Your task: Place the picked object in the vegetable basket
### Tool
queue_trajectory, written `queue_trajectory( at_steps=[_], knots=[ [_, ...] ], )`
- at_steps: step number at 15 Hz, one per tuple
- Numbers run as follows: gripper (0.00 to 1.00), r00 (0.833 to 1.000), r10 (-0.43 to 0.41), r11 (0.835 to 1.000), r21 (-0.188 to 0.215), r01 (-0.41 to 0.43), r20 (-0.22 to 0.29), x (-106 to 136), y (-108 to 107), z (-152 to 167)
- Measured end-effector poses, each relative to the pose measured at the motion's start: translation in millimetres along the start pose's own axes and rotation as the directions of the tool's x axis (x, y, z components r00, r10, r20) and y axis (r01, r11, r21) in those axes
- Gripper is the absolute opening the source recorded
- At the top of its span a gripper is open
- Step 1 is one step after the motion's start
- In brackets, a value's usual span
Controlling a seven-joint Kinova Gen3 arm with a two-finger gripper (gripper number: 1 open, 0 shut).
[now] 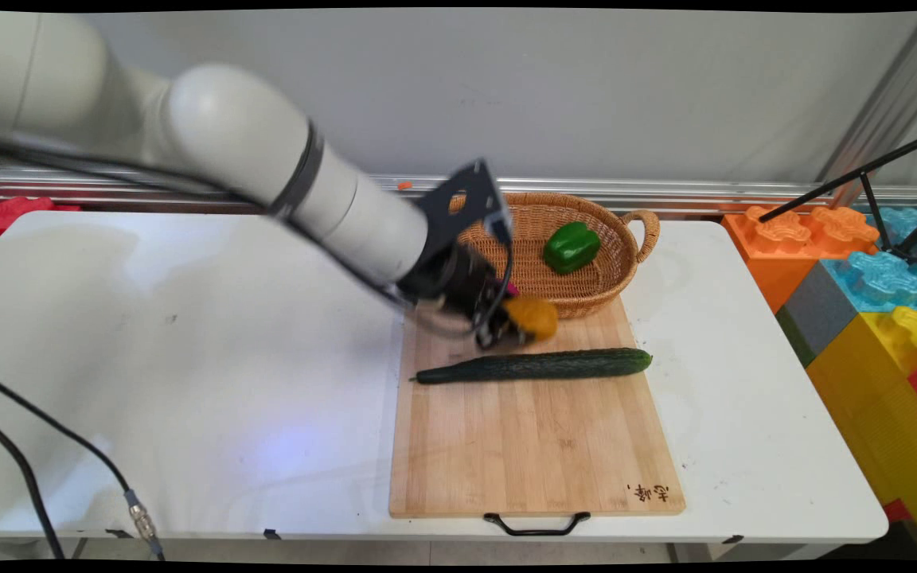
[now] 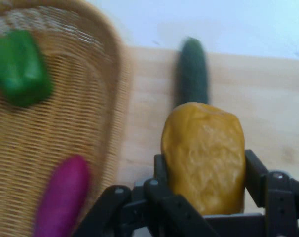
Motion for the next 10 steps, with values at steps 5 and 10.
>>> queue_trajectory(
  at_steps=[5,10],
  knots=[
    [0.00,0.997,-0.073,0.991,0.114,0.074,-0.014,17,-54,6],
    [0.00,0.987,-0.159,0.966,0.209,0.154,0.005,12,-116,39]
  ],
)
